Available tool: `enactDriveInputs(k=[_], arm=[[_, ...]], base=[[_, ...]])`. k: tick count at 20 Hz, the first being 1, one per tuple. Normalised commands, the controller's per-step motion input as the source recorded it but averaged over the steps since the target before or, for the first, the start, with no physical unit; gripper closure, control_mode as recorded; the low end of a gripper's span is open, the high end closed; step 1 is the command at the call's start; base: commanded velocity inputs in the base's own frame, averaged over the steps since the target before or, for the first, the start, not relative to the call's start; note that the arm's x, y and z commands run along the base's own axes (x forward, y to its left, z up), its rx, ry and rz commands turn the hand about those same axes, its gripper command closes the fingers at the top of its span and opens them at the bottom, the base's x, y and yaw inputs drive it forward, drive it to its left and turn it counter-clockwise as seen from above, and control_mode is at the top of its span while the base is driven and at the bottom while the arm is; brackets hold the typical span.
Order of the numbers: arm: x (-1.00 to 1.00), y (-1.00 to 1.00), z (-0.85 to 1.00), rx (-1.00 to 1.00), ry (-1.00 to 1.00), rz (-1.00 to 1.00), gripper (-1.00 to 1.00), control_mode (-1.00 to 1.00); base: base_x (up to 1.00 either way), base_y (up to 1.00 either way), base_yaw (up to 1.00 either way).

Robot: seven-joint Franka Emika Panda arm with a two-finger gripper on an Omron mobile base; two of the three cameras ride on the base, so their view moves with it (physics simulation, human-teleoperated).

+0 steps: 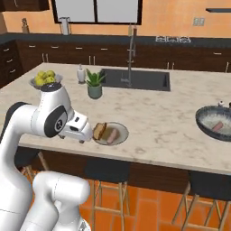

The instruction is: Place one bun and one sausage from the bowl on each plate.

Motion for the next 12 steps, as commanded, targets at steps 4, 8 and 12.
enactDriveInputs(k=[4,8,12], arm=[[0.0,0.0,0.0,0.0,0.0,0.0,-1.0,1.0],[0.0,0.0,0.0,0.0,0.0,0.0,-1.0,1.0],[0.0,0.0,0.0,0.0,0.0,0.0,-1.0,1.0]], base=[[0.01,-1.0,0.0],[0.05,-1.0,0.0],[0.27,-1.0,-0.02]])
